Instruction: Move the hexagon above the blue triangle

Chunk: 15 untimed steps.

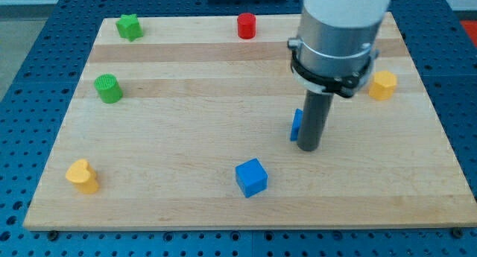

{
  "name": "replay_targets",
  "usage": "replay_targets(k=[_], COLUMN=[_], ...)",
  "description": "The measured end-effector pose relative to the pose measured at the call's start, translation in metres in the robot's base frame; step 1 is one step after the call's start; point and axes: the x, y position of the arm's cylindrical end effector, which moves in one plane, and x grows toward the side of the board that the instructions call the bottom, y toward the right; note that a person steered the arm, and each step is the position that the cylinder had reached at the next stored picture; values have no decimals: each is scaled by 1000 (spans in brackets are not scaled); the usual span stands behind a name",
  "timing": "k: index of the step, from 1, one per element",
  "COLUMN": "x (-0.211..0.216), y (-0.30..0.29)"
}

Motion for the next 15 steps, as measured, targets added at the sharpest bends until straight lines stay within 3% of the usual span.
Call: replay_targets(k=[2,6,7,9,13,15], x=[-41,-59,-83,-127,-99,-99], y=[-4,178,188,173,180,140])
